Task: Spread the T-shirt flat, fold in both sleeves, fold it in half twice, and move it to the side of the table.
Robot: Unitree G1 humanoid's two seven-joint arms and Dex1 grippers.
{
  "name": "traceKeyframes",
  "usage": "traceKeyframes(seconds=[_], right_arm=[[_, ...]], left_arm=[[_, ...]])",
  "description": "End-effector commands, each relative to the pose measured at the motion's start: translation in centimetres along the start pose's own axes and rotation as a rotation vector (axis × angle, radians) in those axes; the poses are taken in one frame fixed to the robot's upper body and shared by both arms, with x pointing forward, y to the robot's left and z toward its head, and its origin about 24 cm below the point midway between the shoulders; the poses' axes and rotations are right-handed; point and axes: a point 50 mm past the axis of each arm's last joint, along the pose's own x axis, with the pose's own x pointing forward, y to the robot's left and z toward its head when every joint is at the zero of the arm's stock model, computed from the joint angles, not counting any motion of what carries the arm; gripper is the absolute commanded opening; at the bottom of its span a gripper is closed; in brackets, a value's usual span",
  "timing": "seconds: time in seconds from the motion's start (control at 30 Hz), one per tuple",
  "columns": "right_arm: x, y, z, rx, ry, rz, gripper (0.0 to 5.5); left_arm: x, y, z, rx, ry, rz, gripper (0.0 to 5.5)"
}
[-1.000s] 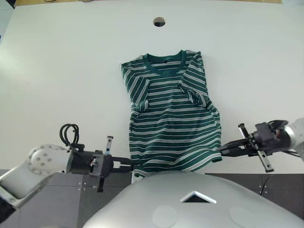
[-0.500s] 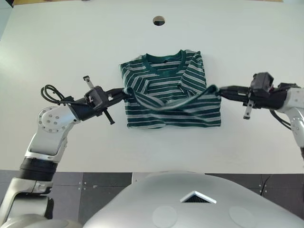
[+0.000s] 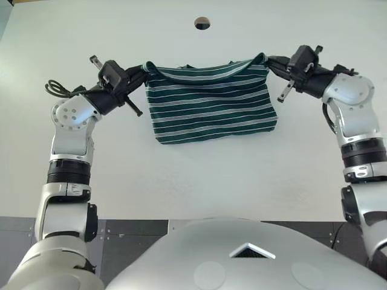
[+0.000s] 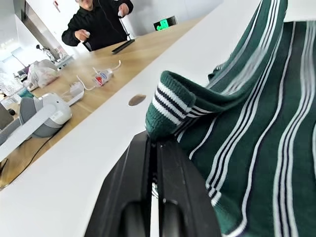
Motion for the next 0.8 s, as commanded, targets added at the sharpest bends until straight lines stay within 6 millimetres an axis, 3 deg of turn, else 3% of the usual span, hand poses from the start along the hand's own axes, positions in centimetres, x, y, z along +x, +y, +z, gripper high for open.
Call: traceKeyframes(seconds=[0.03, 0.17, 0.3, 0.43, 0.57, 0.63, 0.7, 0.8], right_arm=[[1.4, 0.2, -0.3, -0.036, 0.037, 0.009, 0.1], [2.3, -0.1, -1.0, -0.019, 0.061, -0.03, 0.32], [2.8, -0.7, -2.3, 0.024, 0.123, -0.094, 1.02], [3.3, -1.7, -2.4, 0.059, 0.142, -0.206, 1.7], [3.7, -1.8, -2.2, 0.057, 0.121, -0.23, 2.43], [3.8, -1.3, -1.1, -0.013, 0.035, -0.188, 2.83], [3.7, -1.1, 0.4, -0.147, -0.052, -0.135, 3.29], [3.7, -0.6, 1.7, -0.295, -0.113, -0.066, 3.29]], left_arm=[[1.1, 0.1, -0.2, -0.009, 0.038, -0.03, 0.13], [1.8, 0.2, -1.0, -0.041, 0.078, -0.019, 0.28], [2.2, 1.1, -1.6, -0.077, 0.127, 0.053, 0.86], [2.2, 2.3, -1.5, -0.121, 0.144, 0.125, 1.45], [2.1, 4.1, -0.5, -0.144, 0.089, 0.251, 1.52], [2.3, 3.2, 1.3, -0.095, -0.03, 0.183, 1.52], [2.4, 0.7, 3.2, -0.008, -0.144, 0.036, 1.52], [2.1, -3.2, 3.7, 0.244, -0.136, -0.164, 1.52]])
